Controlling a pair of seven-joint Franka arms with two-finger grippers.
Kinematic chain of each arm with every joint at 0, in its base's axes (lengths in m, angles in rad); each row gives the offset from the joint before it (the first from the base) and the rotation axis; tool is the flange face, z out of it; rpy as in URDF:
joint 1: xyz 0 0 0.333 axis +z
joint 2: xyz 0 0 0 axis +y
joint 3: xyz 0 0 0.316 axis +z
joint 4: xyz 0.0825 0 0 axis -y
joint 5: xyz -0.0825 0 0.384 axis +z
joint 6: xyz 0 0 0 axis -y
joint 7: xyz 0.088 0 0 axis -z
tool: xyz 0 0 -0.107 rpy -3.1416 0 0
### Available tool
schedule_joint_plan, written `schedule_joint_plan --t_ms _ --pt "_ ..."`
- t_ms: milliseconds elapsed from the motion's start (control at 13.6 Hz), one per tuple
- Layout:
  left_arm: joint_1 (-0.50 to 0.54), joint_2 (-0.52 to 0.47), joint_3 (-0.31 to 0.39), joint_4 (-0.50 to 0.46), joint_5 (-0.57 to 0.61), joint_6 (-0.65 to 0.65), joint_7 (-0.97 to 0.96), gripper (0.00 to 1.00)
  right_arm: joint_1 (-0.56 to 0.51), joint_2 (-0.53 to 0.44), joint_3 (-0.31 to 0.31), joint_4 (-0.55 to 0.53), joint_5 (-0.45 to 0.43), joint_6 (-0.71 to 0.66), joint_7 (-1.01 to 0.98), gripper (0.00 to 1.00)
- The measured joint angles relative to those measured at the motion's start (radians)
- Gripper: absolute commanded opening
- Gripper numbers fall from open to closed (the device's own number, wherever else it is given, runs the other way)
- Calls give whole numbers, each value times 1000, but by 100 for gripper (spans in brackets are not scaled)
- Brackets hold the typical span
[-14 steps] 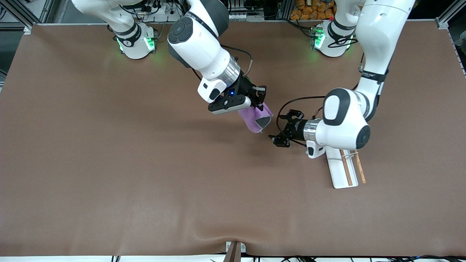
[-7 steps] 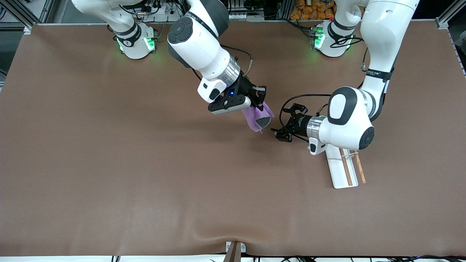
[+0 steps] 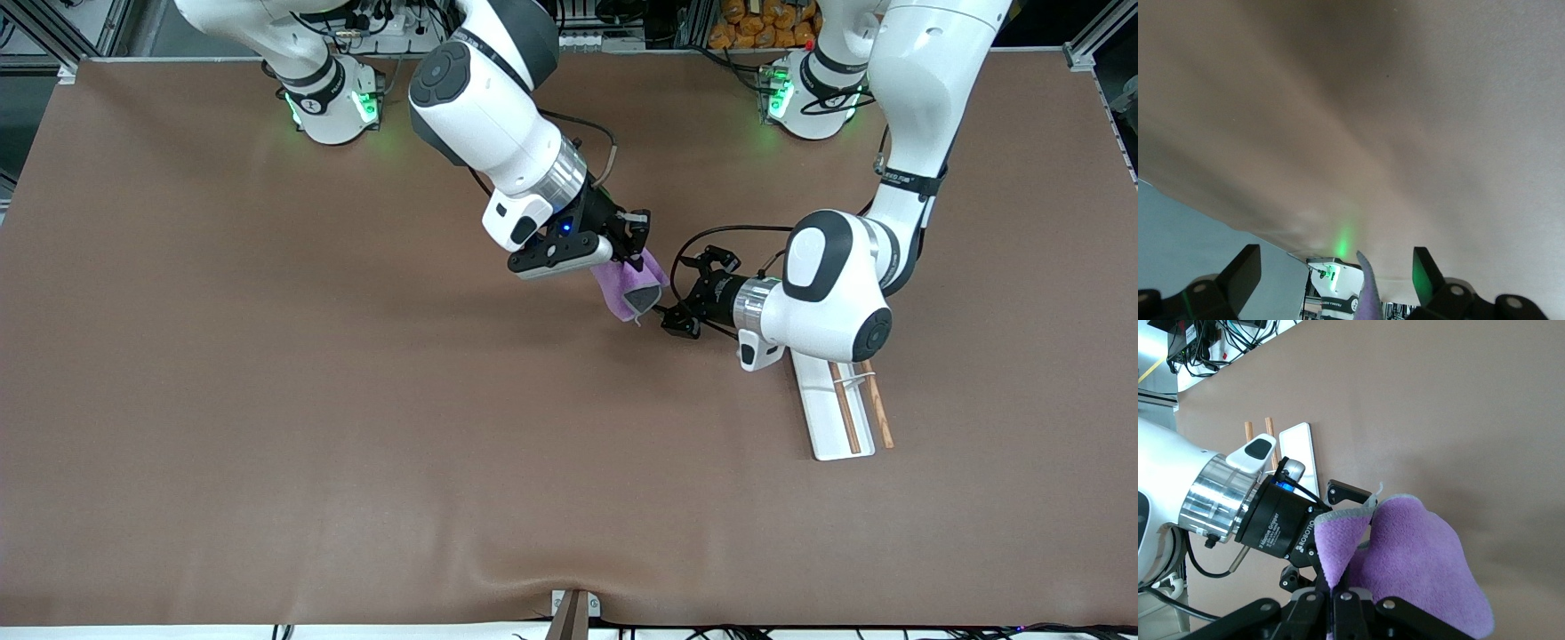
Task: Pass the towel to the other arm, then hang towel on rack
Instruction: 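Grasp the towel with the left gripper beside the right gripper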
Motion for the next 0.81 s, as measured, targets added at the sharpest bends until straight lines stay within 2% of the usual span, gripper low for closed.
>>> schedule_joint_plan --t_ms 221,443,812 --pt "-7 4 -9 -7 -20 0 -2 90 0 3 -4 0 0 60 27 0" --pt "-10 7 -19 -7 -41 0 -3 89 0 20 -4 0 0 82 35 0" --pt "-6 7 -21 0 -83 -4 -3 70 0 22 -4 0 0 85 37 0"
